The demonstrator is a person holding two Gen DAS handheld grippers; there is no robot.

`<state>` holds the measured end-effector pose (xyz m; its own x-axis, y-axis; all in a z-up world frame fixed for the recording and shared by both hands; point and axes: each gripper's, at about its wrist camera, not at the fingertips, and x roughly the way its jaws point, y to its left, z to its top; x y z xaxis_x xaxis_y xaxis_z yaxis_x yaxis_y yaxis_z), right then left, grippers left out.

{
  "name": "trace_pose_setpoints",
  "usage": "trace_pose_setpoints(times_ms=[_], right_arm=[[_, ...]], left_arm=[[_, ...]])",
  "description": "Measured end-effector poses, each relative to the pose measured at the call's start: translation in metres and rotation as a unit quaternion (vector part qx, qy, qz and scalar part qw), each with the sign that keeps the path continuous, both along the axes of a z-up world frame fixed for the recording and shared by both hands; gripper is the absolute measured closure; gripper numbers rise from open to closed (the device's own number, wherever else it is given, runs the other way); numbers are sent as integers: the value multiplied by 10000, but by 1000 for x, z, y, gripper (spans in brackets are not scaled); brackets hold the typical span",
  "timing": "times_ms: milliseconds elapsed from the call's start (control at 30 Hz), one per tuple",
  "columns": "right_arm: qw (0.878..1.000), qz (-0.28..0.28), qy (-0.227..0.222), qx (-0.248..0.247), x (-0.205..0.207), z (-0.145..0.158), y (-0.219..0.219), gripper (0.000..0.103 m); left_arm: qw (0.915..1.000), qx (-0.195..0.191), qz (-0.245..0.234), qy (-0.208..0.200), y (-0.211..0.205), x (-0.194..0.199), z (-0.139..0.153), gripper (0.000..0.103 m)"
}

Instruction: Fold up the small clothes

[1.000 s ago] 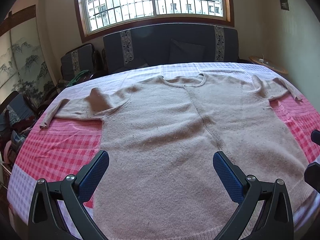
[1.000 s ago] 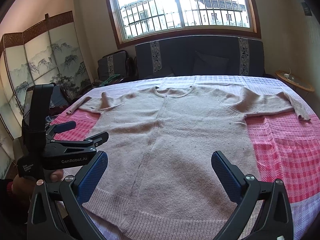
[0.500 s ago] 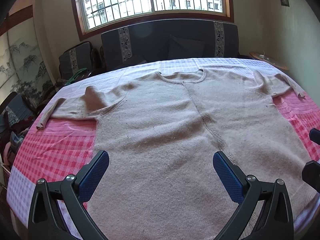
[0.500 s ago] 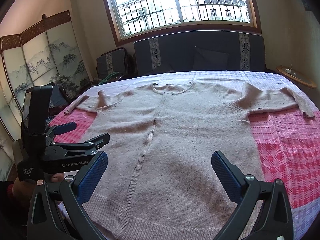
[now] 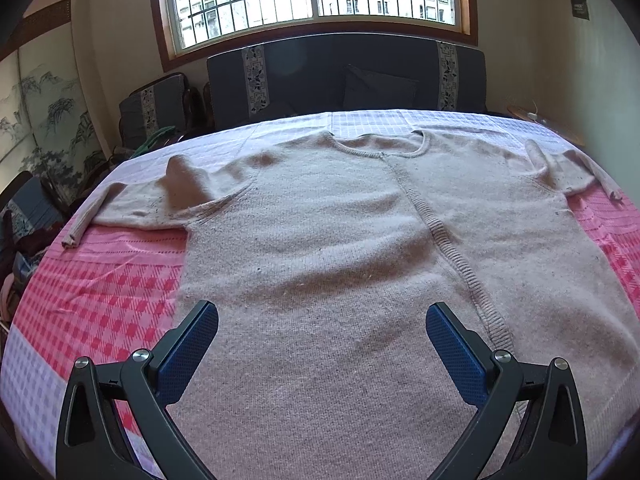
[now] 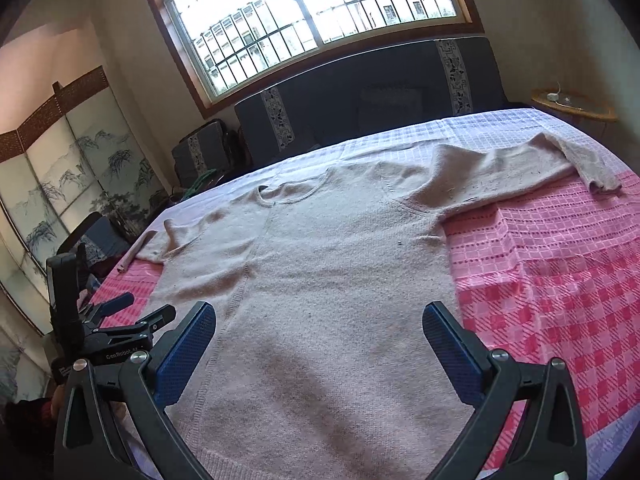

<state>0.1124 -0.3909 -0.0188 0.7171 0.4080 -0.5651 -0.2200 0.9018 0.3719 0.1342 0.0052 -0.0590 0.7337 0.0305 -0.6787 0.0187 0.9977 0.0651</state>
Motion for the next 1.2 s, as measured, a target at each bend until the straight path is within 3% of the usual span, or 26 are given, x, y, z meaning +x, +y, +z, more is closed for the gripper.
trace_pose_setpoints(times_ms=[67,167,300,400,600,767,800,833,900,967,1067,1200], right_arm=[[9991,-320,50,284,15,-1,-37,1],[9892,-790,182,1219,43,-8,-108,8],[9500,-1681,574,2569,83,-35,-204,19],[9298,-2199,760,2852,109,-47,-252,29],[8997,-2753,1173,3179,149,-65,-294,31],[9018,-2950,1277,2887,172,-63,-291,35],[9029,-3033,1369,2719,179,-62,-288,45],[9020,-3102,1422,2646,184,-65,-289,69],[8922,-3195,1749,2670,192,-80,-291,101],[8855,-3251,1599,2909,187,-86,-295,98],[9016,-3122,1344,2676,183,-67,-277,98],[9159,-2631,1088,2829,183,-29,-232,98]], left_arm=[[10000,-64,47,-31,6,2,-5,0],[9996,-281,39,8,12,4,-9,0],[9995,-324,-4,-41,12,2,-10,0],[9998,-215,-20,-18,7,2,-11,0],[9998,-142,-4,152,4,8,-16,0],[9995,-155,-28,266,4,11,-19,0],[9995,-170,-33,280,4,12,-20,0],[9994,-199,-40,291,5,12,-20,0],[9992,-268,-25,304,7,12,-20,0],[9988,-396,14,297,12,13,-20,0],[9973,-646,80,331,22,13,-21,0],[9936,-1071,114,346,34,13,-21,0]])
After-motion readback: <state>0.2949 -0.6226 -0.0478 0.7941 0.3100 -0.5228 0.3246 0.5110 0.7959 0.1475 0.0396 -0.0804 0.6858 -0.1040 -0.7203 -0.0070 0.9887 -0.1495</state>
